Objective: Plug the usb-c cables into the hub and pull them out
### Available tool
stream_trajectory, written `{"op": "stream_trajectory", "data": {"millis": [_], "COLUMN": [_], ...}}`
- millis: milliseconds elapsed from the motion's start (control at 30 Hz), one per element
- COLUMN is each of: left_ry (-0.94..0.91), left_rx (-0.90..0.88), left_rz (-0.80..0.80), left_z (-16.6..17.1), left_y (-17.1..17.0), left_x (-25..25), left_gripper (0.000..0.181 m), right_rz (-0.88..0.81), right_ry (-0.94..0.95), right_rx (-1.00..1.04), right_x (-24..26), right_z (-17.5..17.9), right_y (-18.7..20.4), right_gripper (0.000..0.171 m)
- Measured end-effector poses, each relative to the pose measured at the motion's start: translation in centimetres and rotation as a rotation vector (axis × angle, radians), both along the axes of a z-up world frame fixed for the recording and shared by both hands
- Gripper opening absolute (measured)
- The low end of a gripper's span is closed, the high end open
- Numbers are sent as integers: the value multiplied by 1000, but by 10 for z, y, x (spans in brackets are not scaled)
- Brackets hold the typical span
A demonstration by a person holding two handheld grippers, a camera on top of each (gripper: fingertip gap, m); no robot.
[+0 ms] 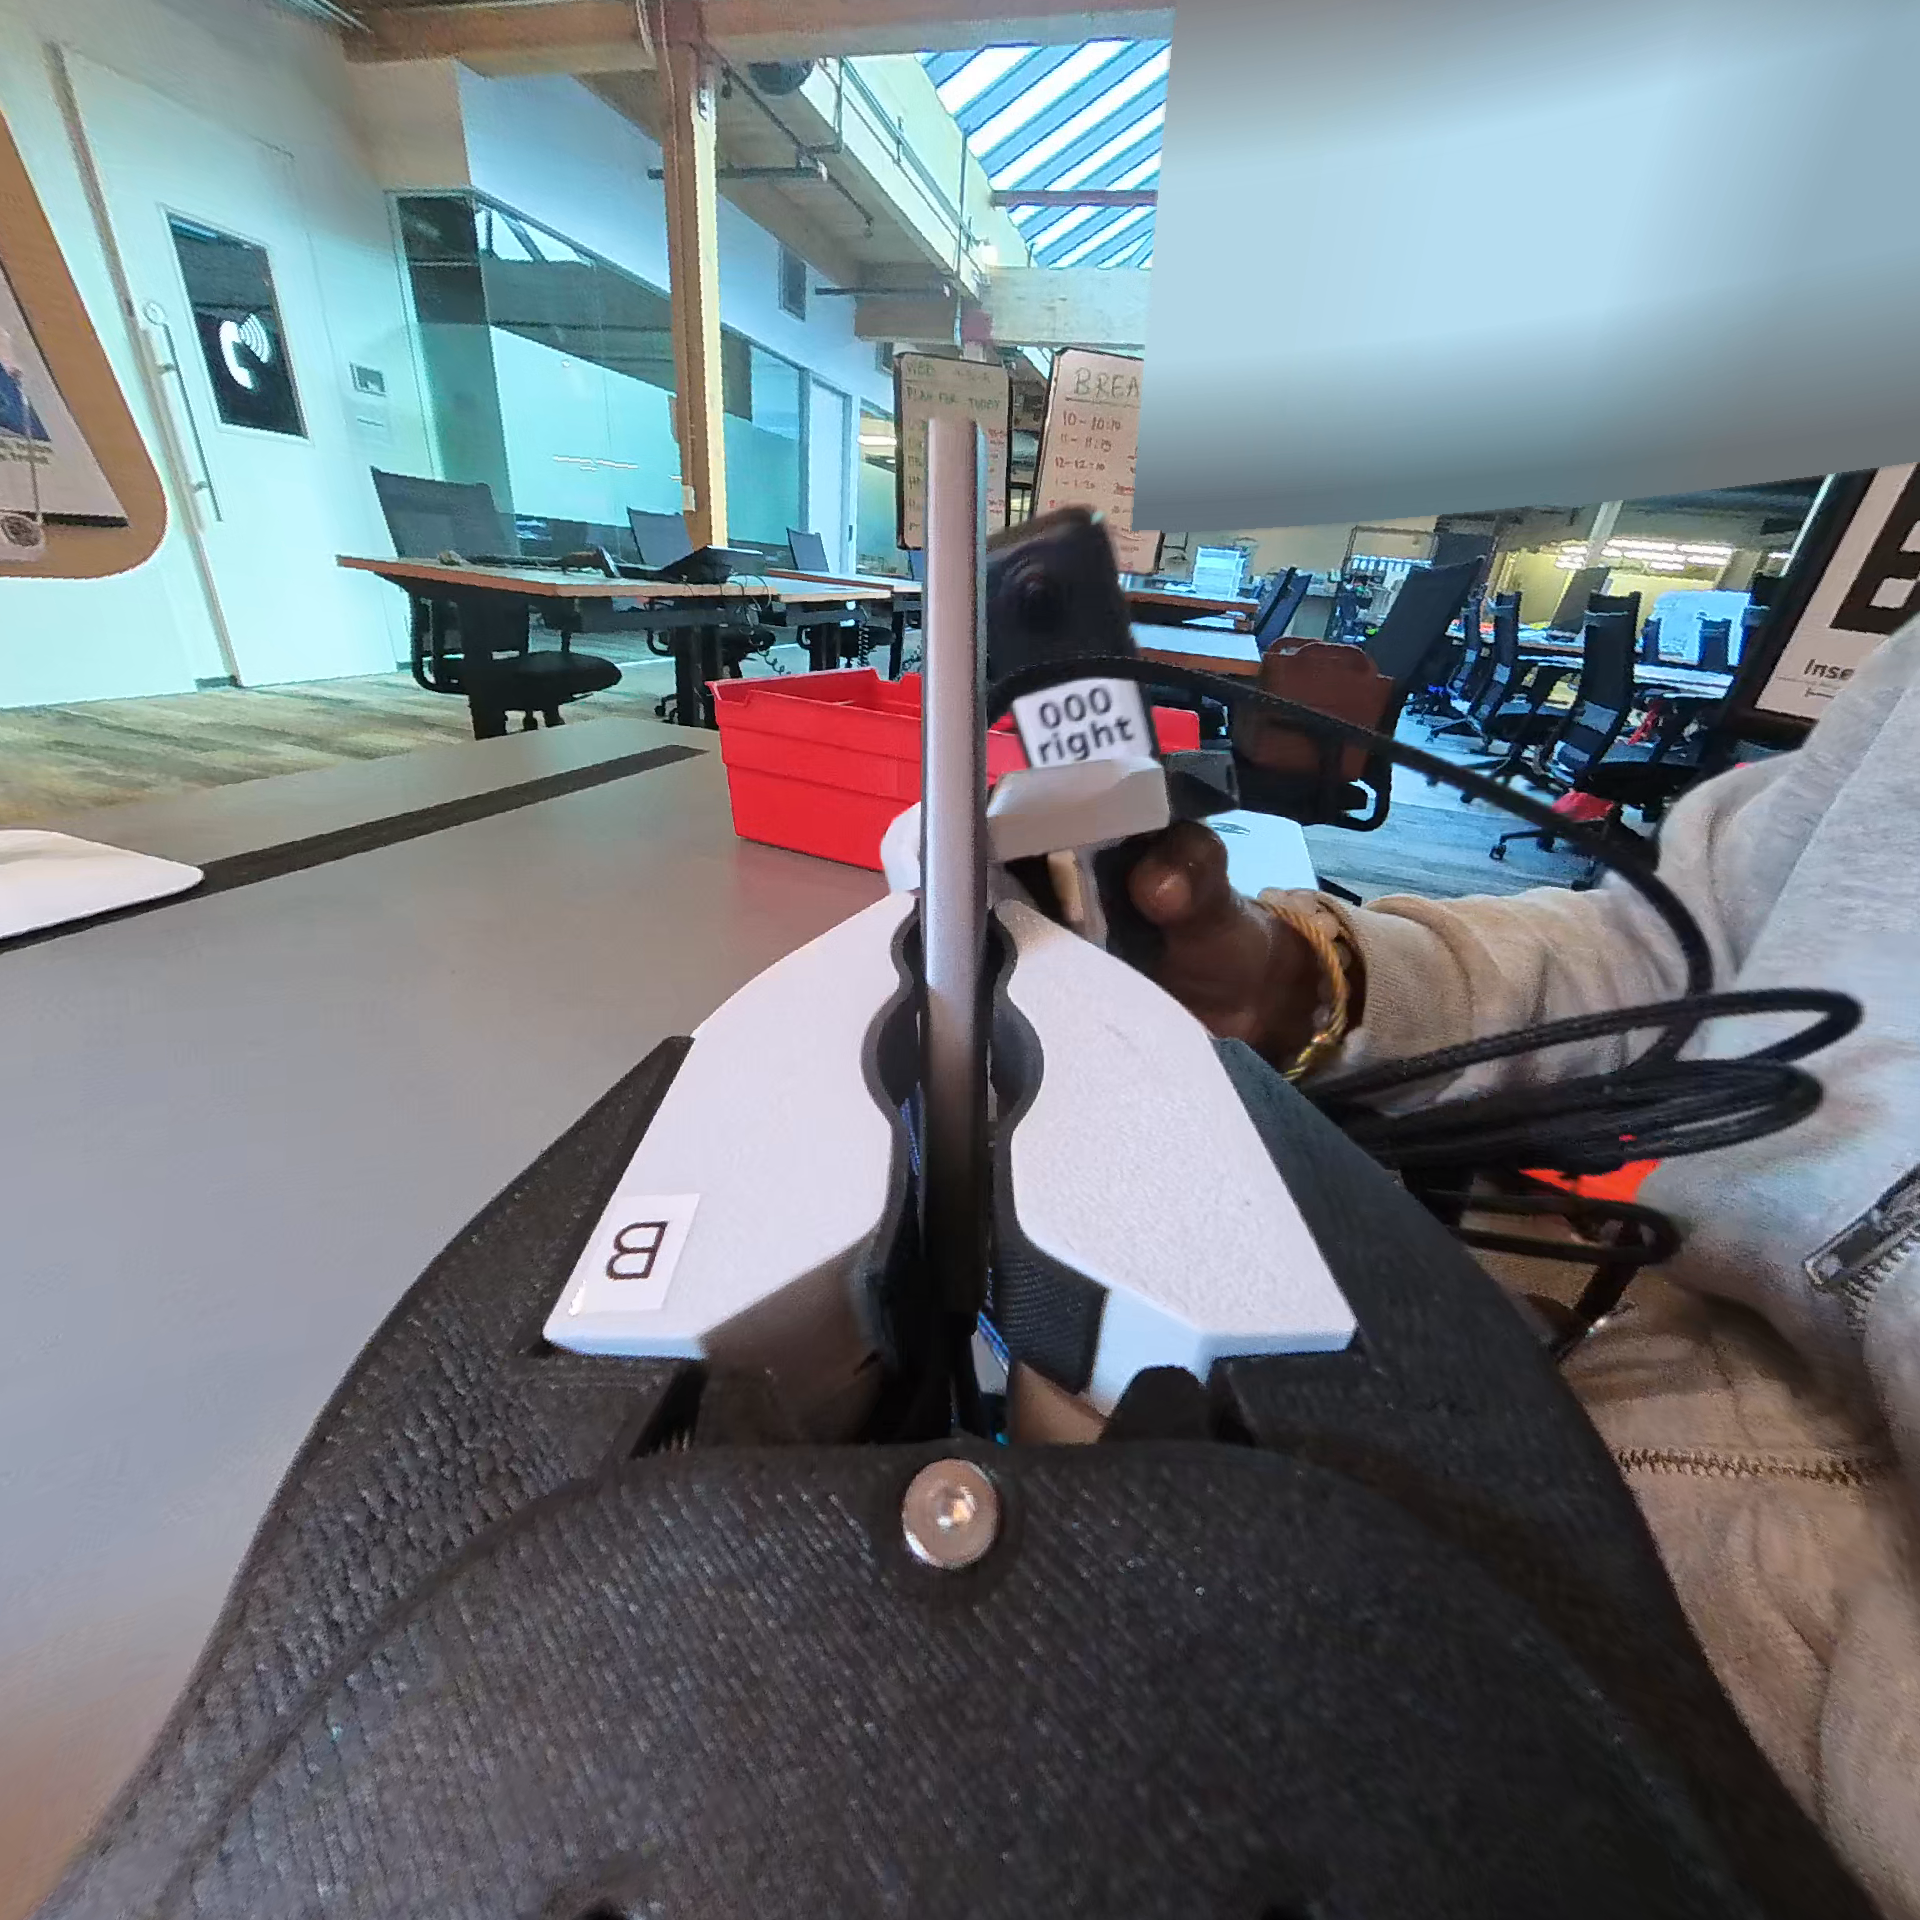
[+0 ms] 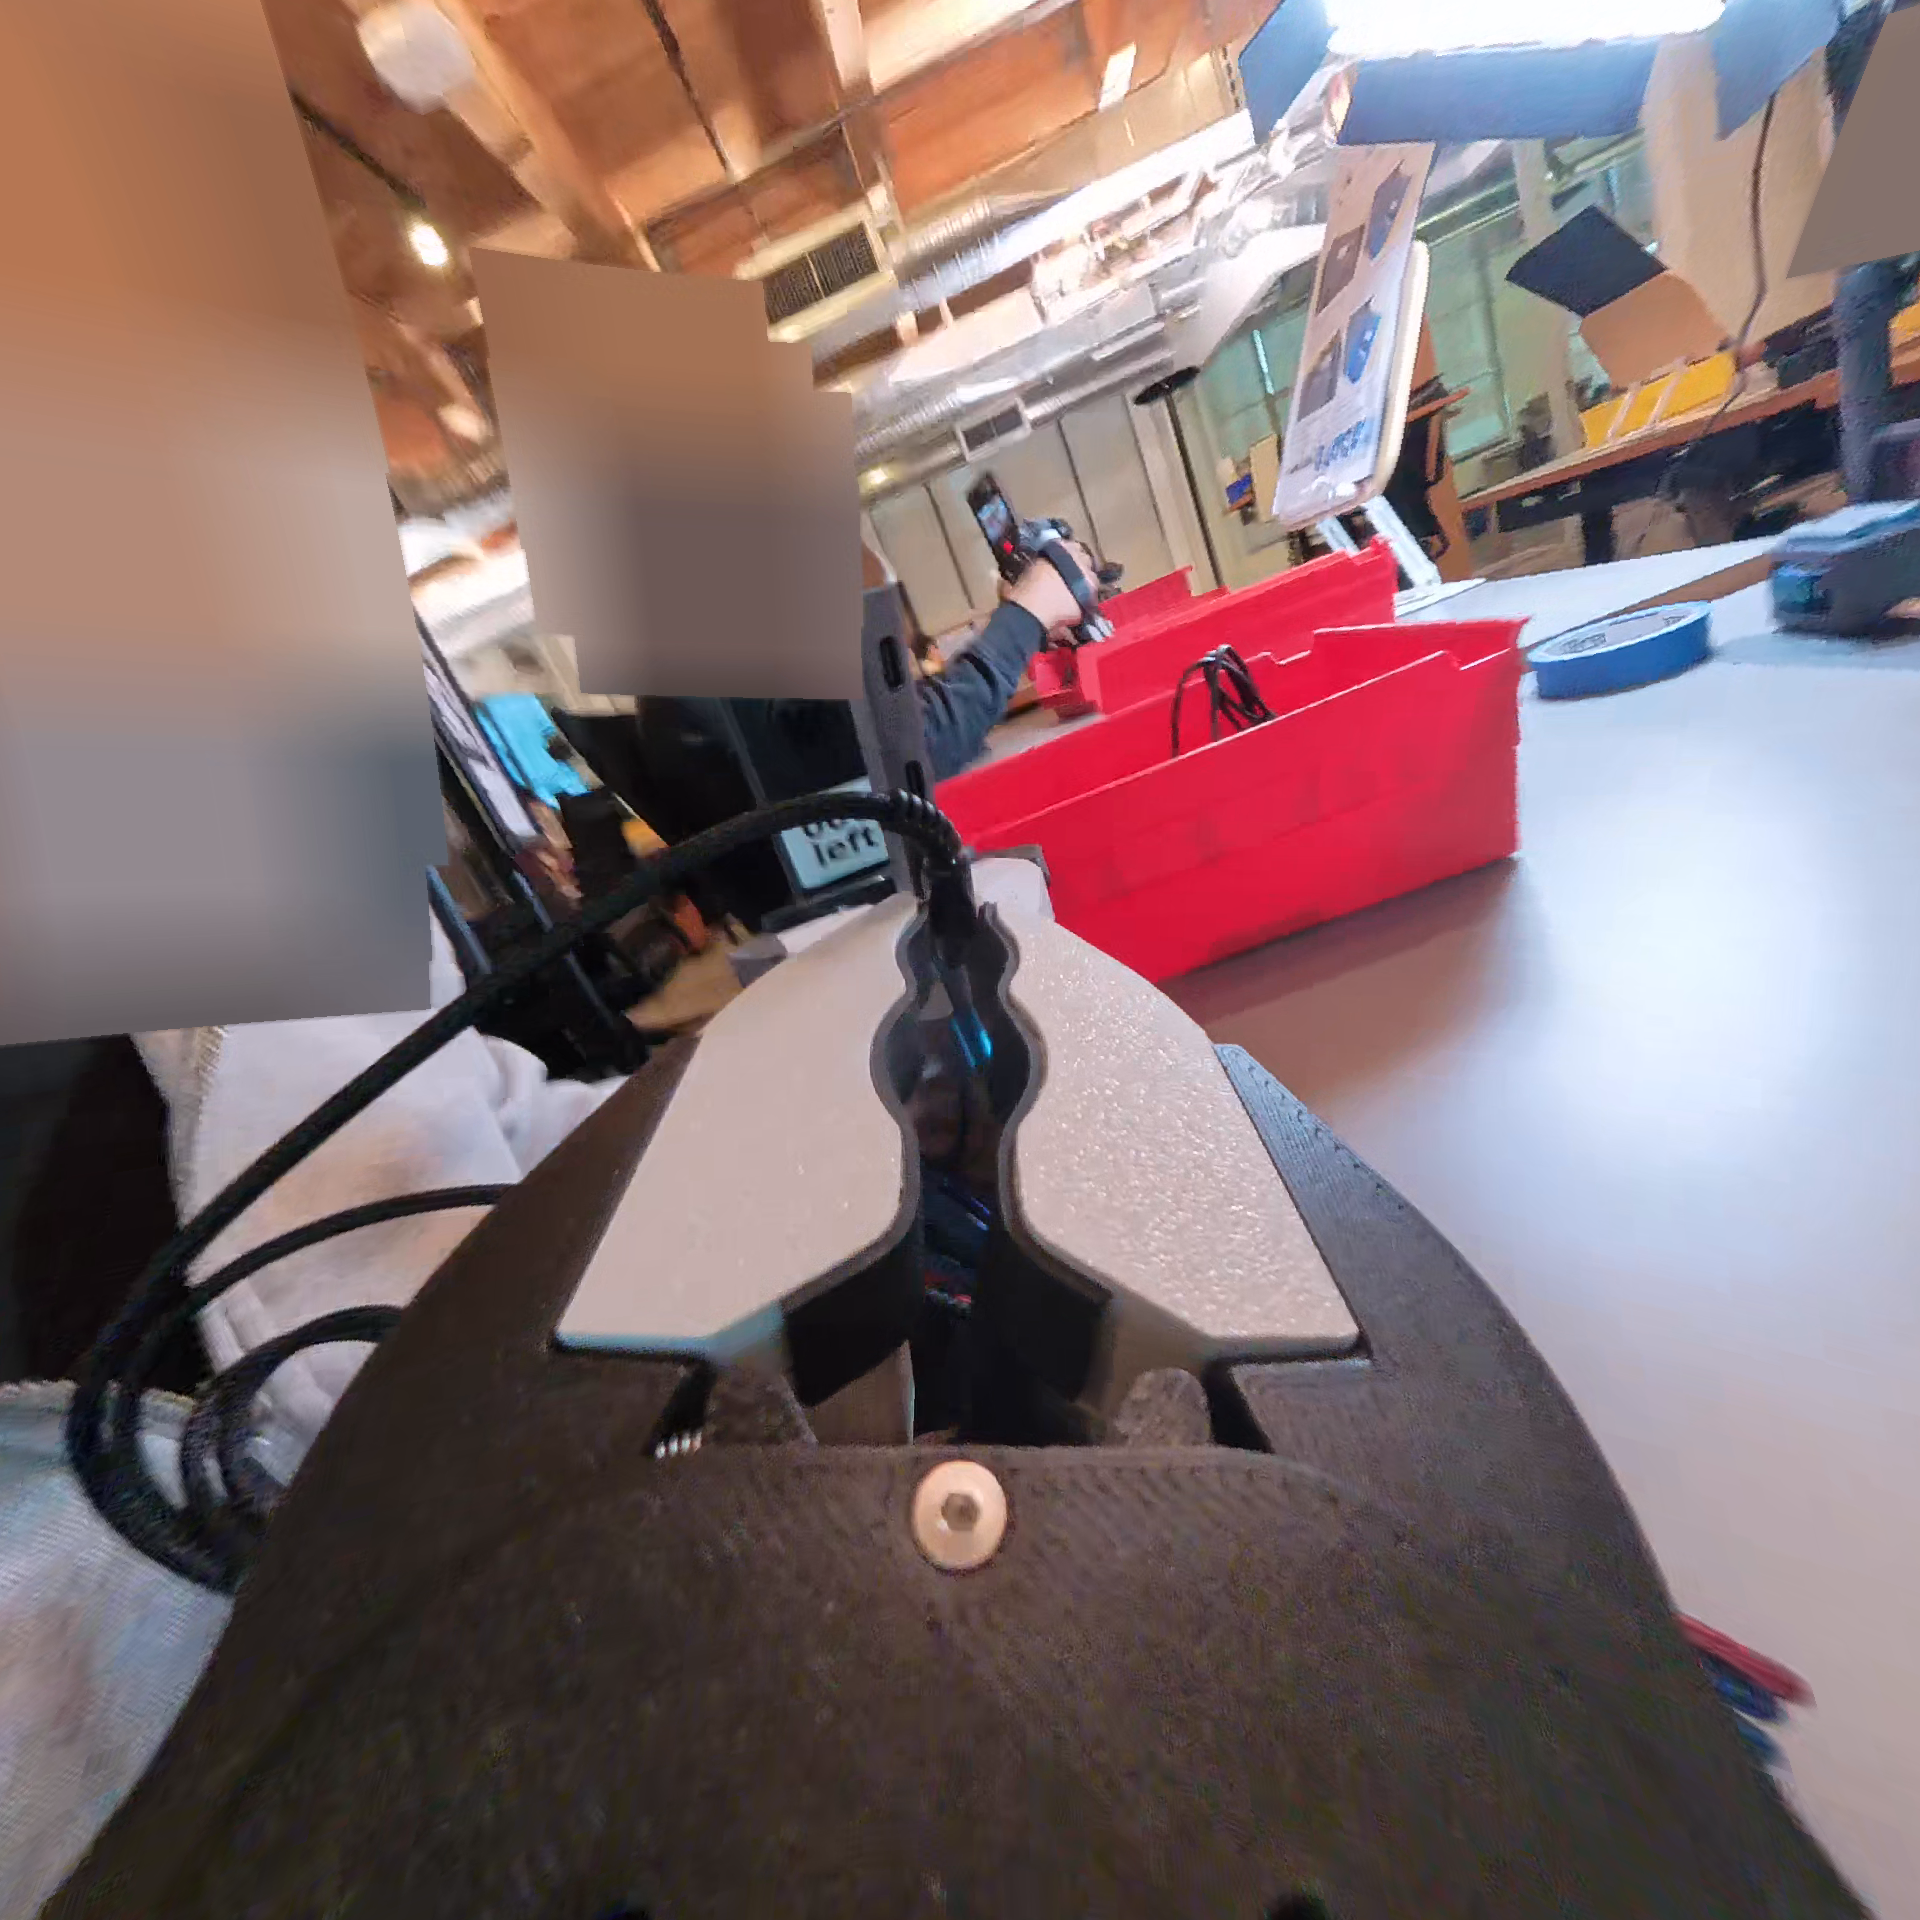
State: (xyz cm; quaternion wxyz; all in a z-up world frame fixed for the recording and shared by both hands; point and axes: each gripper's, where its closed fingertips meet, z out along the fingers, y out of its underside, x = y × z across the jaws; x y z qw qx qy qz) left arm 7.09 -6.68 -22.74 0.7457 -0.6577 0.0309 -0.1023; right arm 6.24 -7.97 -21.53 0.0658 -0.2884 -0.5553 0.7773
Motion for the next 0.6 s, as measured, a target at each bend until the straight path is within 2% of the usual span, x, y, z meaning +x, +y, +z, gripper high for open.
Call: {"op": "stream_trajectory", "data": {"millis": [167, 267, 333, 433, 467, 533, 567, 600], "left_ry": [38, 60, 62, 61, 47, -133, -157, -85], "left_rx": [-41, -30, -31, -31, -7, 227, 260, 213], "left_rz": [-24, -35, -24, -15, -6, 84, 122, 156], "left_z": [-6, -5, -5, -5, -1, 32, 35, 29], "left_y": [4, 3, 3, 3, 1, -28, -40, -41], "left_x": [6, 10, 9, 8, 5, -30, -42, -42], "left_gripper": [8, 8, 8, 8, 9, 9, 8, 9], "right_rz": [-81, -62, -54, -53, -47, -61, -56, -64], "right_ry": [178, 200, 182, 148, 117, 21, 7, 8], "right_rx": [561, 722, 663, 442, 351, 237, 83, -5], "right_x": [7, 12, 11, 12, 14, 13, 16, 17], "right_z": [-7, -7, -7, -6, -5, -18, -5, 7], "right_y": [7, 6, 6, 8, 9, 23, 33, 43], "right_gripper": [8, 7, 8, 7, 0, 0, 0, 0]}}
